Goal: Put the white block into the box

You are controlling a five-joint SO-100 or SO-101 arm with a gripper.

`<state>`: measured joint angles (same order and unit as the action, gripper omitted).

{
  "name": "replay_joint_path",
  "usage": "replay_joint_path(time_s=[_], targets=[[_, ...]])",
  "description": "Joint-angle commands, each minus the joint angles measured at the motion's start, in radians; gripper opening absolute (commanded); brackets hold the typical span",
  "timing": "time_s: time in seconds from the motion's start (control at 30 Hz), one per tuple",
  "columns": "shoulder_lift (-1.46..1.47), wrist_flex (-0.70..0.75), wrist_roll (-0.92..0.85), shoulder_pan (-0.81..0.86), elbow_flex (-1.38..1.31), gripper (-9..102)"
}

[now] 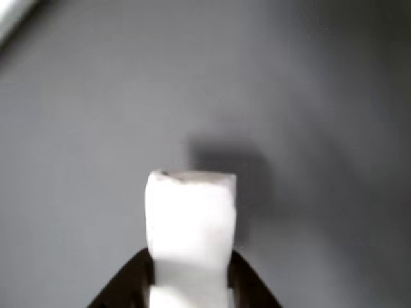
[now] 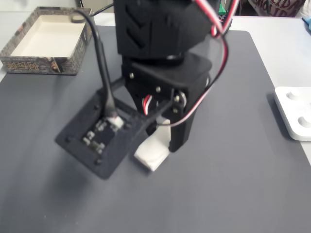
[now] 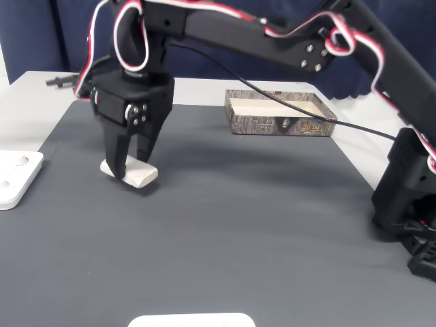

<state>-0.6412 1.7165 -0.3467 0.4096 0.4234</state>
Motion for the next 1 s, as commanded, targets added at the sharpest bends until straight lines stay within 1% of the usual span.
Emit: replay_joint_path(time_s=[0.0, 0.23, 0.33, 0.57, 0.77, 0.97], targets=[[-0.212, 0.009, -0.015, 0.021, 0.043, -2], [-0.419, 0.009, -0.052, 0.044, 0.242, -2], [-0.506, -0.005, -0.028, 0.051, 0.322, -2], [-0.770, -0.012, -0.057, 0.103, 0.612, -2], [-1.022, -0.014, -0.046, 0.232, 0.934, -2], [-1.091, -0.017, 0.063, 0.388, 1.074, -2]])
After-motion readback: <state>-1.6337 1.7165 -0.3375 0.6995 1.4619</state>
